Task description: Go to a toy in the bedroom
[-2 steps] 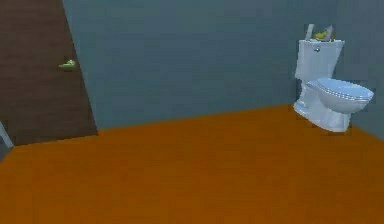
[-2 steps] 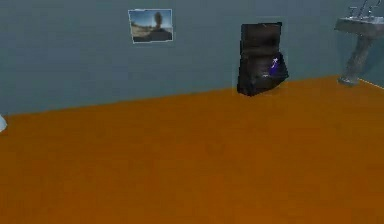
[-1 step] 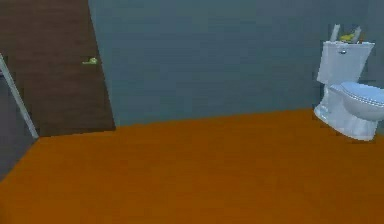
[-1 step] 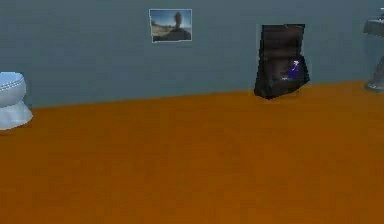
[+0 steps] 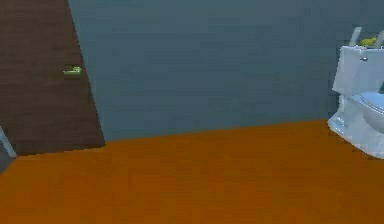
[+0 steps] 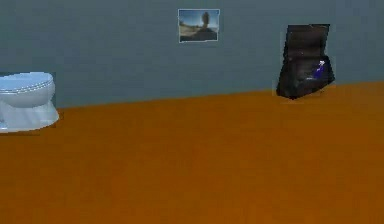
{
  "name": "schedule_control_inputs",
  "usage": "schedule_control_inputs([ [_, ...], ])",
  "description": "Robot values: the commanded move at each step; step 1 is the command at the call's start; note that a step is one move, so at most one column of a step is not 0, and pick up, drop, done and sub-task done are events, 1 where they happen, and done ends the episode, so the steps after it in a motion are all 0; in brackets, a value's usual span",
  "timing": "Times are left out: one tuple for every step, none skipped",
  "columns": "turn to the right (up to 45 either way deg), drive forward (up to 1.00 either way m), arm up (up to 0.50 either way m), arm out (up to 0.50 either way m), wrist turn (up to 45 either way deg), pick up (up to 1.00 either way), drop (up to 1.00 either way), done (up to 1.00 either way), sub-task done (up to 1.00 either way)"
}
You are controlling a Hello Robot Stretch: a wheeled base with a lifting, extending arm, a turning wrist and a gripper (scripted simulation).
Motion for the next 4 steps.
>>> schedule_control_inputs([
  [-9.0, 0.00, 0.00, 0.00, 0.0, 0.00, 0.00, 0.00, 0.00],
  [0.0, 0.50, 0.00, 0.00, 0.0, 0.00, 0.00, 0.00, 0.00],
  [-45.0, 0.00, 0.00, 0.00, 0.0, 0.00, 0.00, 0.00, 0.00],
  [-3.0, 0.00, 0.00, 0.00, 0.0, 0.00, 0.00, 0.00, 0.00],
])
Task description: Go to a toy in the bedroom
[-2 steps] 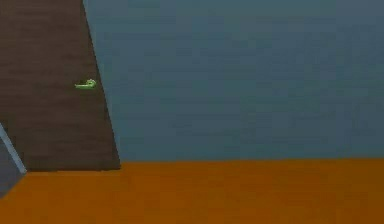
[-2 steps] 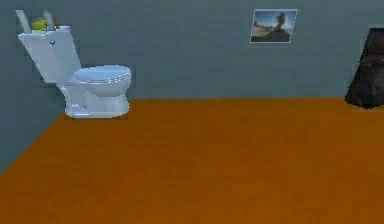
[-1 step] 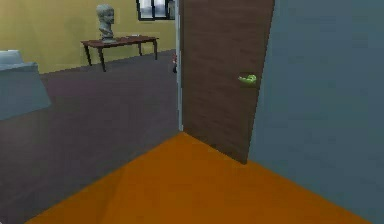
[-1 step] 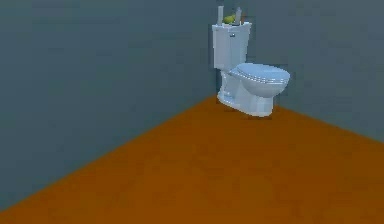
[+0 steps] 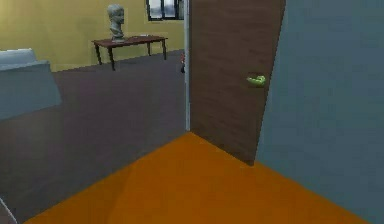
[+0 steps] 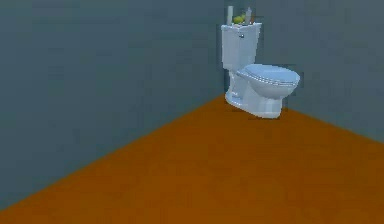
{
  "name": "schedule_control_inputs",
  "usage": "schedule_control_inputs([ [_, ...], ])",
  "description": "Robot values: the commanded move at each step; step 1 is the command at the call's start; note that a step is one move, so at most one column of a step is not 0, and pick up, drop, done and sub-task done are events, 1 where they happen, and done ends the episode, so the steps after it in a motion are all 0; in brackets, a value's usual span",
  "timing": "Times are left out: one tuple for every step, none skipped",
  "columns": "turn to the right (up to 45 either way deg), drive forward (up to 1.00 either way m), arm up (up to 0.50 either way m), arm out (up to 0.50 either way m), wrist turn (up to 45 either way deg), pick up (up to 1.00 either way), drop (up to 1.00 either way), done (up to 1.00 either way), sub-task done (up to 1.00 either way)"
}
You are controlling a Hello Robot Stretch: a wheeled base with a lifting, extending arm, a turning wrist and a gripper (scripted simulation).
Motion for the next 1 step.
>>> schedule_control_inputs([
  [0.0, 0.50, 0.00, 0.00, 0.0, 0.00, 0.00, 0.00, 0.00],
])
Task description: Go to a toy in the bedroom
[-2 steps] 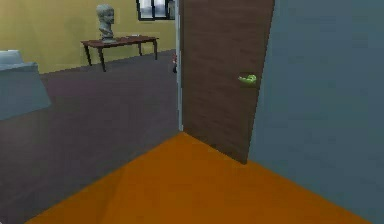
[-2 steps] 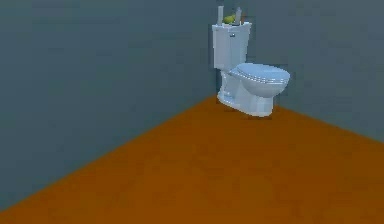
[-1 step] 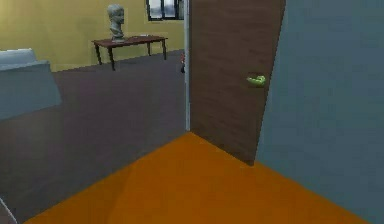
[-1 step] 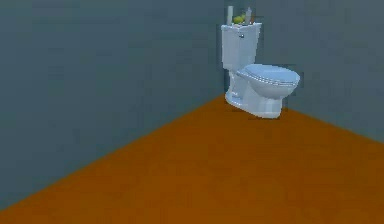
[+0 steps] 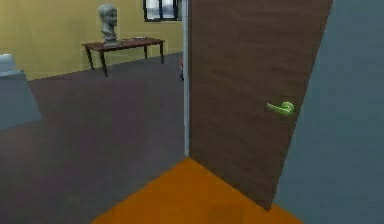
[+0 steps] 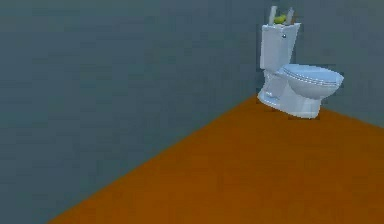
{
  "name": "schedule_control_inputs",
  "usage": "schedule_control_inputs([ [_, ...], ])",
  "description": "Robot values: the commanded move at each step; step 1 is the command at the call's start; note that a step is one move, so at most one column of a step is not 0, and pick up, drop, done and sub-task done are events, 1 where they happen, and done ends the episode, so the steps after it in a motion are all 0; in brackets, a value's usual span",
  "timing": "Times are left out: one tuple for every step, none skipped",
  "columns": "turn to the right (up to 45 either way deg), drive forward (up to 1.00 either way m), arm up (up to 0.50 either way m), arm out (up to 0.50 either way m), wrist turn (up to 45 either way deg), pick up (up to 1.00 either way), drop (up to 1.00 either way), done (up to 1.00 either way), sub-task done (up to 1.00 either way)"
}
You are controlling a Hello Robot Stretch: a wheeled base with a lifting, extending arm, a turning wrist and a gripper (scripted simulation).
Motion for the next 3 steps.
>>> schedule_control_inputs([
  [-9.0, 0.00, 0.00, 0.00, 0.0, 0.00, 0.00, 0.00, 0.00],
  [0.0, 0.15, 0.00, 0.00, 0.0, 0.00, 0.00, 0.00, 0.00],
  [-6.0, 0.00, 0.00, 0.00, 0.0, 0.00, 0.00, 0.00, 0.00],
])
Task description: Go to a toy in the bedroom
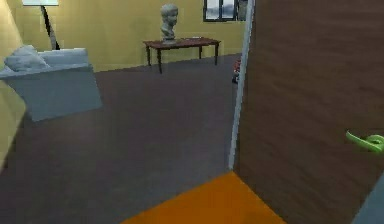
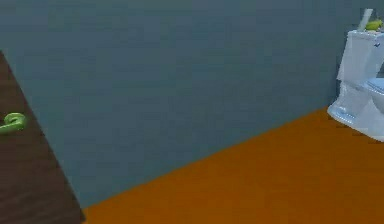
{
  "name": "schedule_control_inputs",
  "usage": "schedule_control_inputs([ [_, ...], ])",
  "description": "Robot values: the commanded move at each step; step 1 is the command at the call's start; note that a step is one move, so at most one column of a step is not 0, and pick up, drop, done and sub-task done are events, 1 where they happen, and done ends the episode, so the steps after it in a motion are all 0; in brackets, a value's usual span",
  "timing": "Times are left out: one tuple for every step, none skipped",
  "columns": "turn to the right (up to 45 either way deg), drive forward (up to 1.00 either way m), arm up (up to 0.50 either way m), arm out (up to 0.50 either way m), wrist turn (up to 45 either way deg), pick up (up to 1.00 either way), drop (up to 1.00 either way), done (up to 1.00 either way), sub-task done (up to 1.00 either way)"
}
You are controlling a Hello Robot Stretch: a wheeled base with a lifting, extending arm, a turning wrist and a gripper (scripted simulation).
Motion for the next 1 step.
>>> schedule_control_inputs([
  [0.0, 1.00, 0.00, 0.00, 0.0, 0.00, 0.00, 0.00, 0.00],
])
